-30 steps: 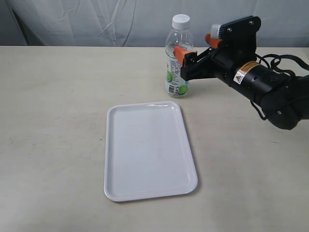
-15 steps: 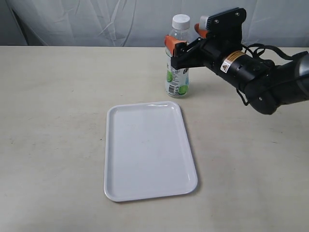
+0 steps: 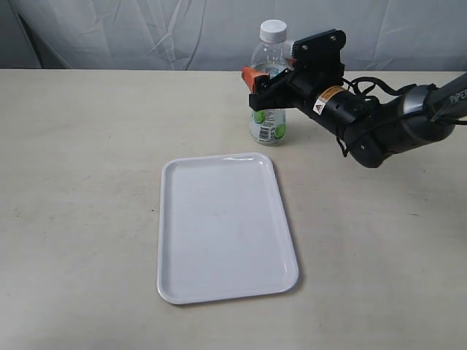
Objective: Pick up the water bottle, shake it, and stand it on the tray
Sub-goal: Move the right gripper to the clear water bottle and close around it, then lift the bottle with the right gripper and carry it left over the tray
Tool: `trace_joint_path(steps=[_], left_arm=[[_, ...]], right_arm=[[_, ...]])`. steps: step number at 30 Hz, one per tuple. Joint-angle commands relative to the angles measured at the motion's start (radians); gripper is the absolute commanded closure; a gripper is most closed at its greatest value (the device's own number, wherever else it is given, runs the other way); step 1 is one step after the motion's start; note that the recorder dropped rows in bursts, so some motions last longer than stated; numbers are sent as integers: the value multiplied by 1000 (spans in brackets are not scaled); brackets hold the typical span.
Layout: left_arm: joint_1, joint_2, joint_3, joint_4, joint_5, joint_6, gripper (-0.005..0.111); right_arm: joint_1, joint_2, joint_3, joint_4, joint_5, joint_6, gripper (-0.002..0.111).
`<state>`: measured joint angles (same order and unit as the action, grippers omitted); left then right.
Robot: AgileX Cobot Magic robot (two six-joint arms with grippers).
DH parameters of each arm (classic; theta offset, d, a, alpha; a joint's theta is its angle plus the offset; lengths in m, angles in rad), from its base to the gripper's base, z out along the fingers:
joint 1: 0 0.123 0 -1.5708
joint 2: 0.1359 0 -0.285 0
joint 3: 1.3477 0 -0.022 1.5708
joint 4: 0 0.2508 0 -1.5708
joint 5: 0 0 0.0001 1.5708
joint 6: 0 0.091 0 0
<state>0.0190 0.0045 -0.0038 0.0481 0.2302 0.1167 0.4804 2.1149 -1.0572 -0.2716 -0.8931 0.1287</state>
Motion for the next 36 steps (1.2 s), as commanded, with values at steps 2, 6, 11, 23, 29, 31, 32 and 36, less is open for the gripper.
trace_joint_path(steps=[2, 6, 11, 23, 29, 31, 32, 36], left_arm=[[0, -5, 4, -1, 2, -4, 106], [0, -5, 4, -1, 2, -4, 106], [0, -5, 4, -1, 2, -4, 106], [0, -5, 4, -1, 2, -4, 106], [0, -5, 4, -1, 2, -4, 106], [0, -5, 4, -1, 2, -4, 106], [0, -5, 4, -1, 2, -4, 106], [0, -5, 4, -1, 2, -4, 106]], right_arm=[[-2, 9, -5, 18, 39, 1, 25], [-2, 20, -23, 95, 41, -1, 25], [-2, 66, -77, 43, 48, 2, 25], [-2, 92, -104, 205, 110, 2, 78], [-2, 92, -104, 185, 169, 5, 104], [-2, 75, -104, 155, 194, -1, 104], [-2, 60, -104, 141, 205, -1, 104], [-2, -34, -104, 58, 295, -6, 104]])
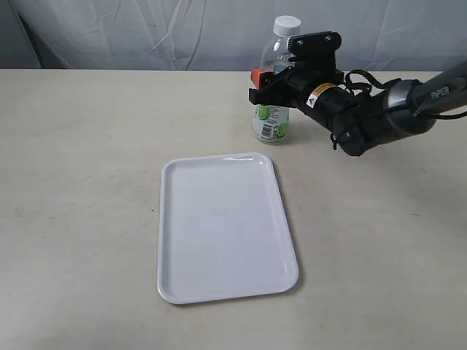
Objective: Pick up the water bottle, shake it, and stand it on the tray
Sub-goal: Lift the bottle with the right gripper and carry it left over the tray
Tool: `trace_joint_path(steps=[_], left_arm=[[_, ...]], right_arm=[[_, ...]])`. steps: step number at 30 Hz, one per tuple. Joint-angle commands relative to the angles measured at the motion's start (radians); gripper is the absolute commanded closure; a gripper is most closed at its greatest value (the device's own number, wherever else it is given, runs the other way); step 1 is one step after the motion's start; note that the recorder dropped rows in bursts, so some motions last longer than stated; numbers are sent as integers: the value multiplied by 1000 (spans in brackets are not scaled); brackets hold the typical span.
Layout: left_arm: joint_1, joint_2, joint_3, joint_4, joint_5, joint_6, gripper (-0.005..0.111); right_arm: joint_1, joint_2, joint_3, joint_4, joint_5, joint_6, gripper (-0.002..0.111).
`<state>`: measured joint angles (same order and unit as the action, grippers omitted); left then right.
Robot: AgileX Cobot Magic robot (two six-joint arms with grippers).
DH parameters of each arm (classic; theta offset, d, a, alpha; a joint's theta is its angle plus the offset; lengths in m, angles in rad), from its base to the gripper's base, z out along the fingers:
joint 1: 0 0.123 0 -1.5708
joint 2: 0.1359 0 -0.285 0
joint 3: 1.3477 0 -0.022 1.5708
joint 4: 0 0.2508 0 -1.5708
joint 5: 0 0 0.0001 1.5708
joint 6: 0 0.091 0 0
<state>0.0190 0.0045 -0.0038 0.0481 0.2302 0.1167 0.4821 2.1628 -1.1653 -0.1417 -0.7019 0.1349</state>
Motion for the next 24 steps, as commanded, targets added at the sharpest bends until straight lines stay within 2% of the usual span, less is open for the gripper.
trace_joint_path(steps=[1, 6, 9, 12, 18, 21, 24], left_arm=[[0, -5, 4, -1, 2, -4, 106], [0, -5, 4, -1, 2, -4, 106], [0, -5, 4, -1, 2, -4, 106], [0, -5, 4, -1, 2, -4, 106], [0, -5, 4, -1, 2, -4, 106], [0, -5, 4, -1, 2, -4, 106], [0, -5, 4, -1, 2, -4, 106]], right_arm=[[-3, -124, 4, -94, 150, -10, 104], [-2, -320, 30, -107, 360, -4, 105], [24, -462, 126, -150, 288, -1, 109], [98, -612, 249, -152, 216, -1, 109], [269, -863, 412, -152, 202, 36, 109], [353, -898, 483, -152, 258, 137, 109], [421, -849, 539, -152, 349, 153, 109]])
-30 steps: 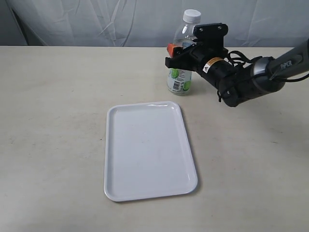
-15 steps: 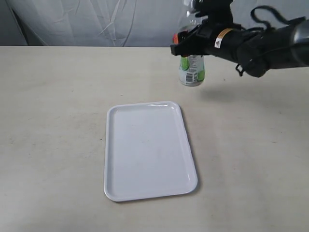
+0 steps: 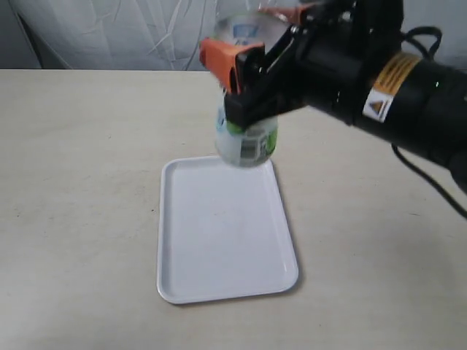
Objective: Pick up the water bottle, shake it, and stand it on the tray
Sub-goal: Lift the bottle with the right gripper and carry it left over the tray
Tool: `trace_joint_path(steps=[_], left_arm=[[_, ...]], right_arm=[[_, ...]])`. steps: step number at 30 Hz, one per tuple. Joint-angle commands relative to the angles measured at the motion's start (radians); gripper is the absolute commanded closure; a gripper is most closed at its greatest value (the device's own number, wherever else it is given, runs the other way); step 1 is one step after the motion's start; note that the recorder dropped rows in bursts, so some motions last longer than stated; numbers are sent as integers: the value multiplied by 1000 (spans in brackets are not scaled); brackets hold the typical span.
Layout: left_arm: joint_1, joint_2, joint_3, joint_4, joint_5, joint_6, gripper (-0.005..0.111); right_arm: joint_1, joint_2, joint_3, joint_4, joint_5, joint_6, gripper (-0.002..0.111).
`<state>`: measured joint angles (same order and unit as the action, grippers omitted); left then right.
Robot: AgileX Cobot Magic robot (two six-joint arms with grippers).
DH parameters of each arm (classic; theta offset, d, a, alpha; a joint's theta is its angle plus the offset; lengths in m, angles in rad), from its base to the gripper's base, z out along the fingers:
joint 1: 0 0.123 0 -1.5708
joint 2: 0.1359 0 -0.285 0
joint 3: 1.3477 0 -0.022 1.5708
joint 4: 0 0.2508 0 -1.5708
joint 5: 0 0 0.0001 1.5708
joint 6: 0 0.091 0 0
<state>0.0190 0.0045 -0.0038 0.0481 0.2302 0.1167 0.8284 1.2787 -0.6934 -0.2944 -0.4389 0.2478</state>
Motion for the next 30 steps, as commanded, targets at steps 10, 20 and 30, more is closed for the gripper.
trace_joint_path(steps=[10, 20, 30], left_arm=[[0, -5, 4, -1, 2, -4, 106], [0, -5, 4, -1, 2, -4, 106], [0, -5, 4, -1, 2, -4, 106]], right_arm=[[172, -52, -91, -44, 71, -39, 109], [233, 150, -5, -15, 163, 14, 109], [249, -39, -135, -5, 116, -50, 109]])
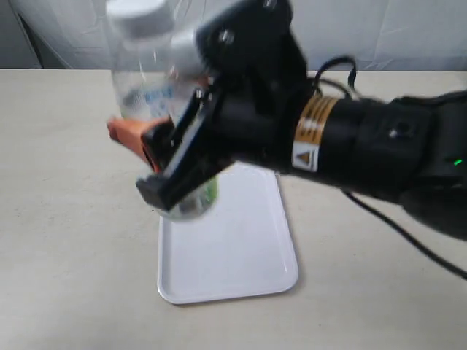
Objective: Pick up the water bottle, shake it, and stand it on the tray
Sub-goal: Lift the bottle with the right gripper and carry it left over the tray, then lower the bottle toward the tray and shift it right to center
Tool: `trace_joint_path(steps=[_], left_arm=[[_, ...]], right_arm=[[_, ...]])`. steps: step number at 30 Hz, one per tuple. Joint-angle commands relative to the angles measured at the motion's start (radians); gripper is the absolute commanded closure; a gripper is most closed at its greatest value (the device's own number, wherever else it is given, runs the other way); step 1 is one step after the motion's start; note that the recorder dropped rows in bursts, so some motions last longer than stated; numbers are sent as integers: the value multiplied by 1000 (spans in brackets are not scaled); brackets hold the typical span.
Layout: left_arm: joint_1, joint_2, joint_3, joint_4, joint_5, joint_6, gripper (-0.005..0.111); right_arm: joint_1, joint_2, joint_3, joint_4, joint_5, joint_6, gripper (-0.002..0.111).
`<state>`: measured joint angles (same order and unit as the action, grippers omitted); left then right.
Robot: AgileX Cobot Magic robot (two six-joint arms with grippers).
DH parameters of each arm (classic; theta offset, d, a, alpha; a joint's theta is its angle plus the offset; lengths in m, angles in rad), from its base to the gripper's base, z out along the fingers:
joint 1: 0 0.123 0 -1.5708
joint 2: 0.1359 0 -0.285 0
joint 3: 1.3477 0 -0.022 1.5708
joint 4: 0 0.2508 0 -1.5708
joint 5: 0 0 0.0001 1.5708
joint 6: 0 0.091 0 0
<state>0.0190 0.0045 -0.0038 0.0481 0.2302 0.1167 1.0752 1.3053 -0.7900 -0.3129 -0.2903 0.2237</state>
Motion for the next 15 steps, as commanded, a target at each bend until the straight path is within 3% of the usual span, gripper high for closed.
trace_joint_path(steps=[1, 5, 15], left_arm=[[0, -5, 4, -1, 2, -4, 106], [0, -5, 4, -1, 2, -4, 106], [0, -5, 4, -1, 2, -4, 106]], right_arm=[[3, -66, -35, 22, -6, -26, 109], [3, 14, 41, 31, 106, -26, 109], [7, 24, 98, 26, -3, 125, 109]])
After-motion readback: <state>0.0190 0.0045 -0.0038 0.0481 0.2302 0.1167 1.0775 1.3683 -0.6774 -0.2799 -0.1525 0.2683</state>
